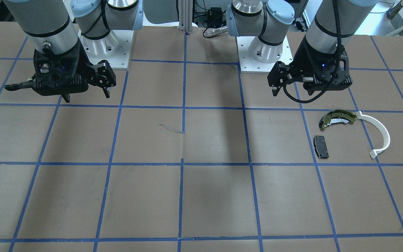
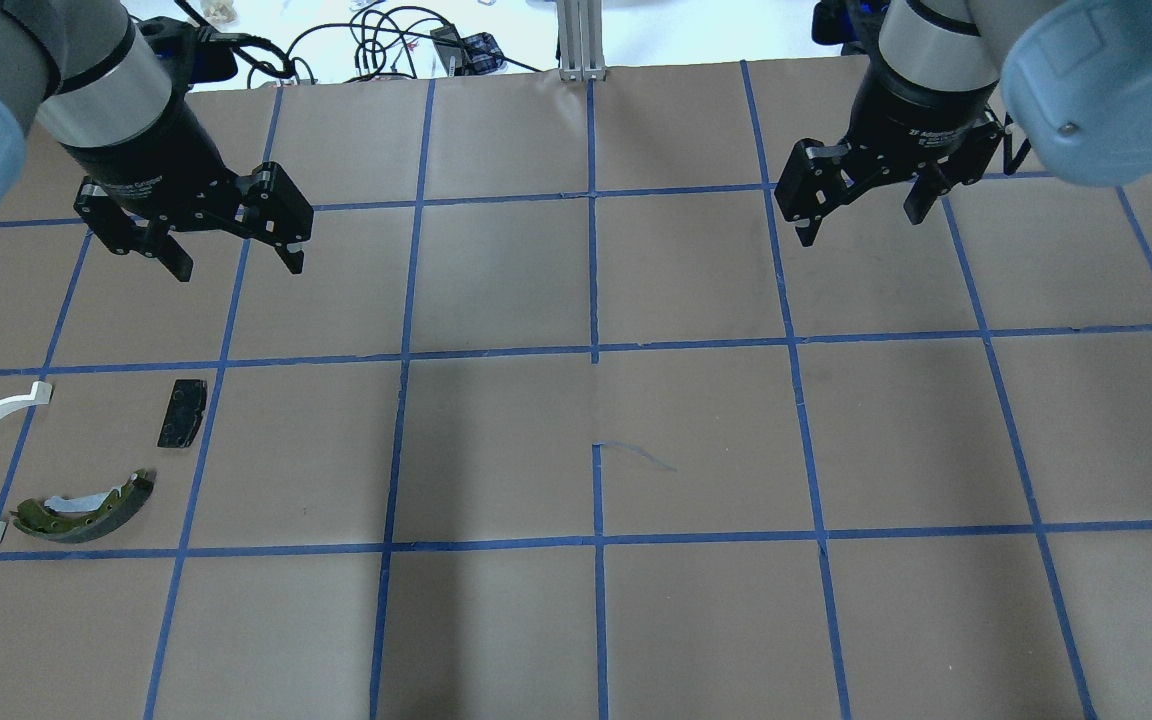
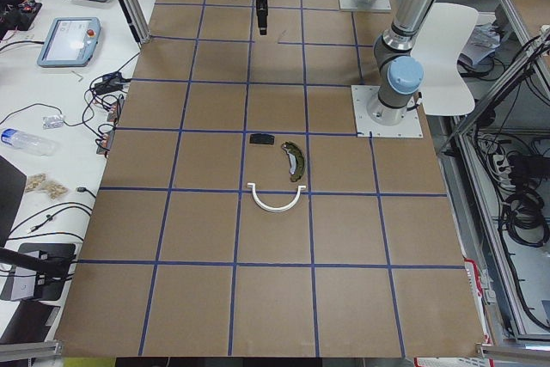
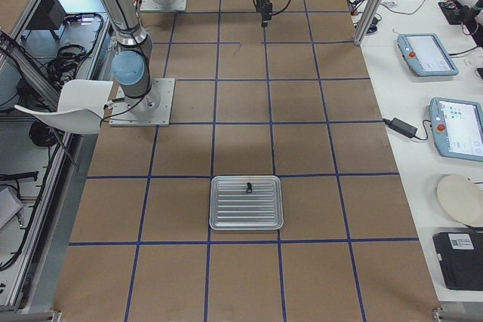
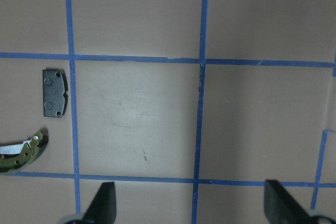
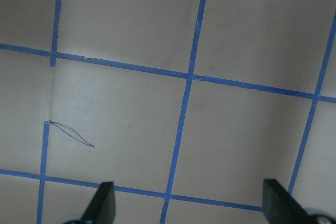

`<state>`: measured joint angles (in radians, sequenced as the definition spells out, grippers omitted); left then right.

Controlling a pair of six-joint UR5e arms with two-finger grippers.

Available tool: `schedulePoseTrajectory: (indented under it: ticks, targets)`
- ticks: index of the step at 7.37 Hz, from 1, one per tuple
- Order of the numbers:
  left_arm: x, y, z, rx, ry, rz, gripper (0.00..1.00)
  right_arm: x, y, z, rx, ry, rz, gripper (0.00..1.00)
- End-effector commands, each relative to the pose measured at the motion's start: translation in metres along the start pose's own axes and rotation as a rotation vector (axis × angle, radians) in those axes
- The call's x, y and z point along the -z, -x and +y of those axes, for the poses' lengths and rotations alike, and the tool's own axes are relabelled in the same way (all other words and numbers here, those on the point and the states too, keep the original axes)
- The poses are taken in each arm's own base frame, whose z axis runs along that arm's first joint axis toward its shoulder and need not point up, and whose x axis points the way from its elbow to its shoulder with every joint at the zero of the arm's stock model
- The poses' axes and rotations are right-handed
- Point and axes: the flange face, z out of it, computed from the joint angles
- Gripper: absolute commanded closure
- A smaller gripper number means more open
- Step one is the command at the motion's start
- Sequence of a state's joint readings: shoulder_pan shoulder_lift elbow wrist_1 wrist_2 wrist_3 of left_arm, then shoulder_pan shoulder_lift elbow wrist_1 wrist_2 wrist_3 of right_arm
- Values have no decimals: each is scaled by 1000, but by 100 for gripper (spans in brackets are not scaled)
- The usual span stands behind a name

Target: Place bearing gear from tray to pile

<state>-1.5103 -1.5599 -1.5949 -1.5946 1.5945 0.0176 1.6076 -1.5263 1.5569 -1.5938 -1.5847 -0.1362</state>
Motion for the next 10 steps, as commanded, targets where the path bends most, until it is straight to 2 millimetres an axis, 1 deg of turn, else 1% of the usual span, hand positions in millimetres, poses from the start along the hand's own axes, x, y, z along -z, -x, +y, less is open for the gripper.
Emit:
schedulePoseTrajectory:
  ticks: [1,2,3,4,6,8,9,10]
  targets:
    - [1,0,0,-1,-3,1,0,-2,0,1,2,6,-1,0]
    - [1,0,1,-1,-3,-1,0,-10,1,3,1,19,-7,0]
    - [2,0,2,0,-3,1,0,-9,1,9,-1,18,-4,0]
    - [2,0,2,-1,-5,-1,0,-9,2,10,1,18,-4,0]
    - [0,0,0,-2,1,-1,0,-10,2,10,1,18,-4,0]
    - [3,0,2,-1,-8,-1,0,-10,0,9,-1,11,-2,0]
    - [2,0,0,-1,-5,-1,0,-9,-1,10,-3,12,-3,0]
    - [2,0,3,-1,-5,1,0,-9,-1,10,-3,12,-3,0]
